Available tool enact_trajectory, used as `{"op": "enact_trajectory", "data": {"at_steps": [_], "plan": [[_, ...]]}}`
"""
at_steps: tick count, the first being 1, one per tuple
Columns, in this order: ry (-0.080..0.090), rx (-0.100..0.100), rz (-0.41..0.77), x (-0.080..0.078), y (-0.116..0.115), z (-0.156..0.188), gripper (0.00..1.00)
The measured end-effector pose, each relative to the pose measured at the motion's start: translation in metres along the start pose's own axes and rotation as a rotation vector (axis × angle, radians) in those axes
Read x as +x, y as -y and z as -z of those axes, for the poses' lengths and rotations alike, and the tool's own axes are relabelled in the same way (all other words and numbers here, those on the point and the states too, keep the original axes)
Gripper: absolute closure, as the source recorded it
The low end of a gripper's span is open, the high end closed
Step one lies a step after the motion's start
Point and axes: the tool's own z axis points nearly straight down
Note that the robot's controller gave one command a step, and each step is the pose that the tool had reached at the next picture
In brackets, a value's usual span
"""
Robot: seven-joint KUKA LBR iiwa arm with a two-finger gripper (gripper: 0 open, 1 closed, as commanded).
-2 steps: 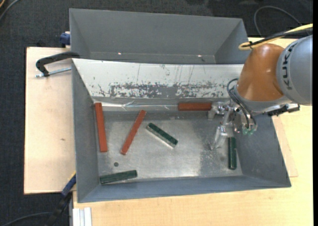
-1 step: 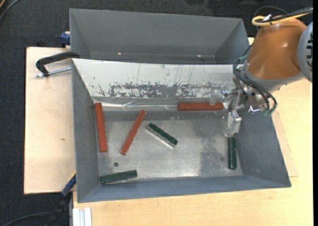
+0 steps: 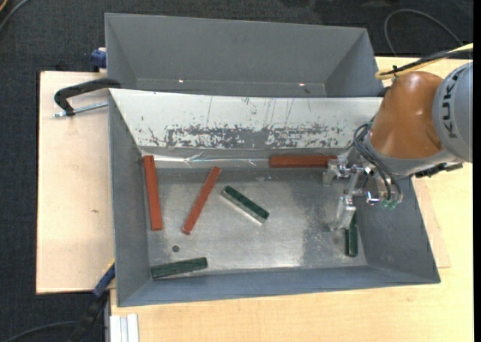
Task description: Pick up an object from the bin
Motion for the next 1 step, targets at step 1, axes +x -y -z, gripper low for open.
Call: {"op": "enact_trajectory", "data": {"at_steps": [1], "plan": [[0.016,0.006,0.313,0.0043,0.0244,0.1104,0.00]]}}
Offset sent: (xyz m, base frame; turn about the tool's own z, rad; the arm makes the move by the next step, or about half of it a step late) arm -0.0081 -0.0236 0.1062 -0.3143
